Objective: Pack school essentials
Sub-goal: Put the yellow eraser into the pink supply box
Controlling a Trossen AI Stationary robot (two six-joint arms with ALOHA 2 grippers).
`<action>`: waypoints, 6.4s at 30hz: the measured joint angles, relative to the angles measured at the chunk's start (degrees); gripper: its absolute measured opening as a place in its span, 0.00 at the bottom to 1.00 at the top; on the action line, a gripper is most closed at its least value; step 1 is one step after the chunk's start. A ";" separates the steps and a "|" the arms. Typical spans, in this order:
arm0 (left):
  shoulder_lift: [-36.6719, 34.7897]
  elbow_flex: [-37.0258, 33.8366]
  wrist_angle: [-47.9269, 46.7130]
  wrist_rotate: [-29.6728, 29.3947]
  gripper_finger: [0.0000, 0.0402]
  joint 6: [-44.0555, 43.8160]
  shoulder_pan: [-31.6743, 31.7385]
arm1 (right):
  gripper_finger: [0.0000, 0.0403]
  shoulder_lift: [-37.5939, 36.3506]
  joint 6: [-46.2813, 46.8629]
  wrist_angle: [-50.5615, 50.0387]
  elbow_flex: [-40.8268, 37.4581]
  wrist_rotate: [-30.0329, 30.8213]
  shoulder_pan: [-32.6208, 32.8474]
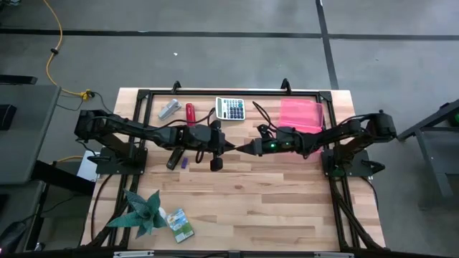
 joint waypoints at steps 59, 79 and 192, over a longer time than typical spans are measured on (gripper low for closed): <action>-23.14 -12.19 -6.38 4.72 0.36 -15.30 2.80 | 0.00 -9.87 -21.12 -20.58 2.49 -7.66 -8.06; -24.02 -12.07 7.49 4.55 0.35 -16.06 3.34 | 0.39 10.27 -78.39 -62.57 26.73 -5.25 -15.30; -27.43 -26.58 33.00 4.69 0.00 -19.52 8.63 | 0.00 -29.68 -21.94 -100.38 2.11 15.23 -18.70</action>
